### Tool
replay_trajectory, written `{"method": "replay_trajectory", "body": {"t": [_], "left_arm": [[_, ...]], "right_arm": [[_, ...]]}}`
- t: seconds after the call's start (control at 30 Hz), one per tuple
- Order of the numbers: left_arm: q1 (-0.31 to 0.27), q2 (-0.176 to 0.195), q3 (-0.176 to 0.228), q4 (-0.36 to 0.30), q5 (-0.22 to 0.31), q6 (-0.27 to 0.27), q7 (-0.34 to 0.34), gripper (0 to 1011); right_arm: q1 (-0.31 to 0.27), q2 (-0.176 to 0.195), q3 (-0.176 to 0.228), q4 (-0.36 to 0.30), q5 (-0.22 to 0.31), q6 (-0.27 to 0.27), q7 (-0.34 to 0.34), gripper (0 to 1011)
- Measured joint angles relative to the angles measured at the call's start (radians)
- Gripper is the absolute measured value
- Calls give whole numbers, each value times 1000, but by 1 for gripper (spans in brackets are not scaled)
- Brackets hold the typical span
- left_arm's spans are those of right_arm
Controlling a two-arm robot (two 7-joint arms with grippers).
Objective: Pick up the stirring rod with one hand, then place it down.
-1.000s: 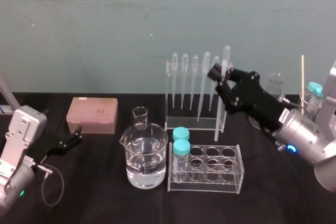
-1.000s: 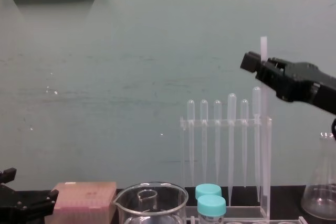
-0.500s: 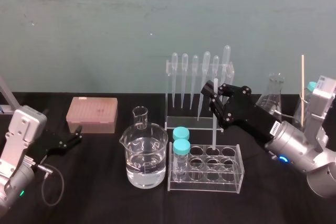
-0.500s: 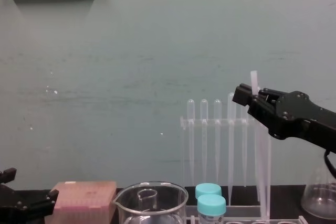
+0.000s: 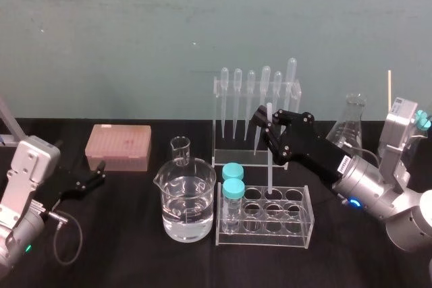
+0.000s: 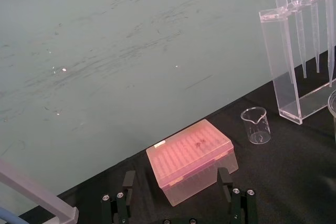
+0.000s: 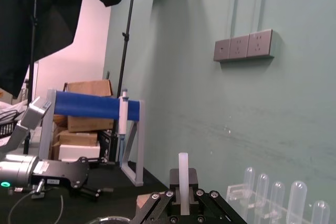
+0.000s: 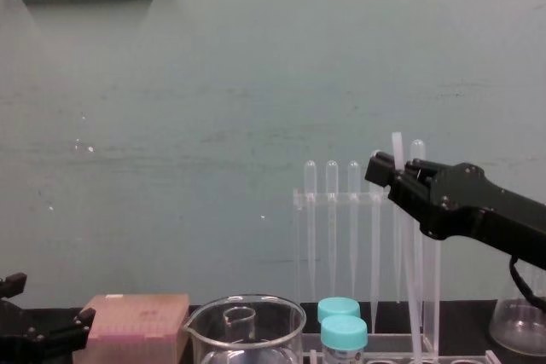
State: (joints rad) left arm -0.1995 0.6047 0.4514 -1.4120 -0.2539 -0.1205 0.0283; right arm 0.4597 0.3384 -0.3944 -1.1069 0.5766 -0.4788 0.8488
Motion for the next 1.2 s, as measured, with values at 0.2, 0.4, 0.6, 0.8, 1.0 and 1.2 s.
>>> {"method": "replay_trajectory", "body": {"t": [0.2, 0.4, 0.6, 0.8, 1.0, 1.2], "left_arm": [[0, 0, 0, 0, 0, 0, 0, 1000], [0, 0, 0, 0, 0, 0, 0, 1000], [0, 0, 0, 0, 0, 0, 0, 1000], [0, 0, 0, 0, 0, 0, 0, 1000], [0, 0, 0, 0, 0, 0, 0, 1000], [0, 0, 0, 0, 0, 0, 0, 1000]], "right_arm": [[0, -5, -2, 13, -8, 9, -5, 78], [-6, -6, -2, 20, -15, 14, -14, 78], [-13, -8, -2, 28, -22, 18, -22, 77], [-17, -11, -1, 41, -32, 17, -29, 78], [-17, -17, -1, 54, -35, 15, -30, 78], [-18, -22, 2, 68, -35, 15, -30, 78]]}}
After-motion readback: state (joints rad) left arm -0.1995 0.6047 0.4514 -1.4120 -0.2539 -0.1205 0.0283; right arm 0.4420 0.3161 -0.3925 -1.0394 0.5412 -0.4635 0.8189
